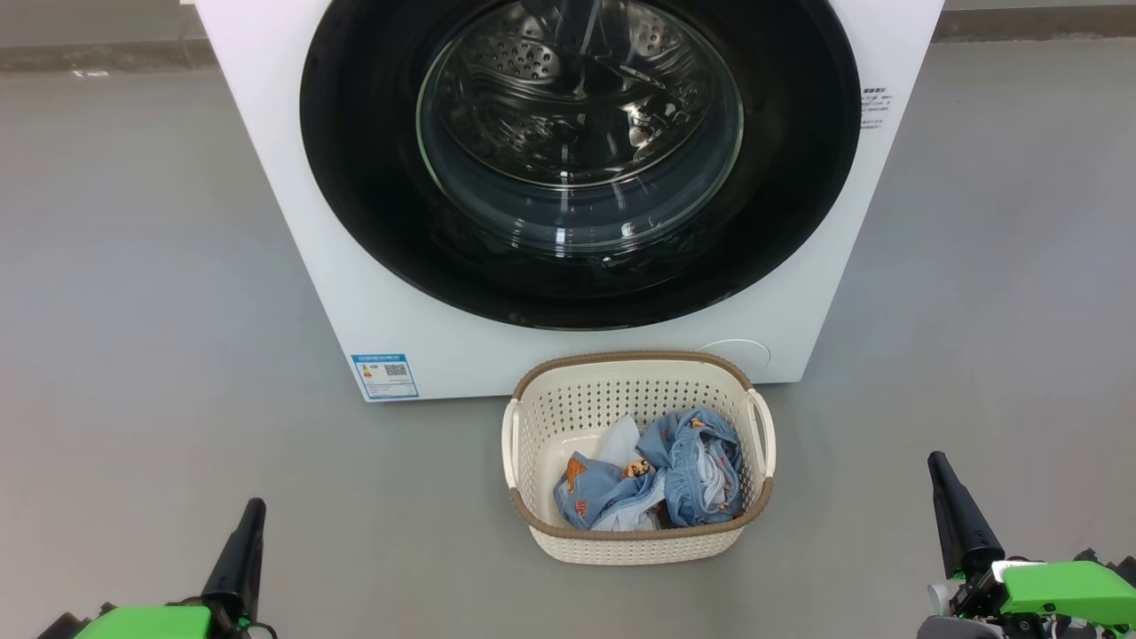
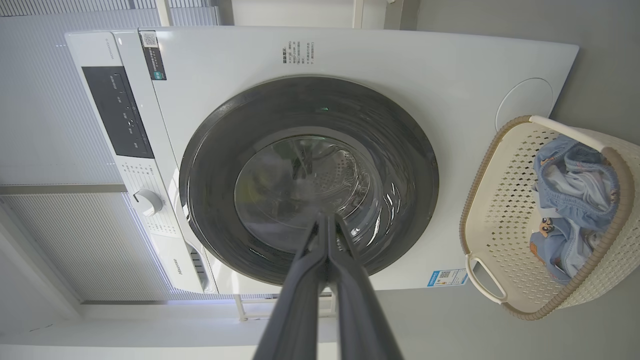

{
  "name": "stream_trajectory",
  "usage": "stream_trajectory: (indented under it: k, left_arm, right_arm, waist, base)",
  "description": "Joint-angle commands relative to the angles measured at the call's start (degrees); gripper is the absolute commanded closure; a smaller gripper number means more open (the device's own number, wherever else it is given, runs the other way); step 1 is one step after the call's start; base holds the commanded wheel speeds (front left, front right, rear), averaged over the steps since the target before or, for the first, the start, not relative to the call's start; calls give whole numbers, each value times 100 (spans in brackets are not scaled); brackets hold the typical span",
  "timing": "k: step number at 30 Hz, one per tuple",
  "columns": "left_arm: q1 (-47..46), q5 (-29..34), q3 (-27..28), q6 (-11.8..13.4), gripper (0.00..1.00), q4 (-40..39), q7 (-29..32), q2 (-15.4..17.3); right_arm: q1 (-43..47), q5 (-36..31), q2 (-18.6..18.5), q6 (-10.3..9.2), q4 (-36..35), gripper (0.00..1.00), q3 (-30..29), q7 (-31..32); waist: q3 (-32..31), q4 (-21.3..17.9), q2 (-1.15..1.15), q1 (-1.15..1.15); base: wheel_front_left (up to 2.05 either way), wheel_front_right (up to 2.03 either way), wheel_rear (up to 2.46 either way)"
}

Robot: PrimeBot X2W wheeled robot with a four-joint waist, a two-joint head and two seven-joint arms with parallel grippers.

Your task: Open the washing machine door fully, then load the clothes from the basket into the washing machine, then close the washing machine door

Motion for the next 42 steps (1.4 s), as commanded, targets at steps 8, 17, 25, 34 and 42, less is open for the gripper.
stream_trajectory:
  k: [8, 17, 25, 34, 42]
  left_arm:
    - [-238, 81, 195, -41, 100, -107, 35, 76]
    - [-238, 80, 194, -41, 100, -107, 35, 76]
    - [-238, 80, 194, -41, 100, -107, 35, 76]
    - [-238, 80, 194, -41, 100, -107, 35, 76]
    - [-238, 80, 194, -41, 100, -107, 34, 76]
  right_arm:
    - [-233, -72, -24, 9, -141, 100, 122, 49]
    - [-233, -72, -24, 9, -140, 100, 122, 49]
    - [-233, -72, -24, 9, -140, 100, 122, 49]
    - [-233, -72, -24, 9, -140, 100, 122, 49]
    - [-232, -71, -24, 9, -140, 100, 123, 48]
  waist:
    - [0, 0, 0, 0]
    - [0, 0, 0, 0]
    - [0, 0, 0, 0]
    - [0, 0, 0, 0]
    - [0, 0, 0, 0]
  base:
    - [0, 0, 0]
    - [0, 0, 0]
    - [0, 0, 0]
    - [0, 0, 0]
    - [0, 0, 0]
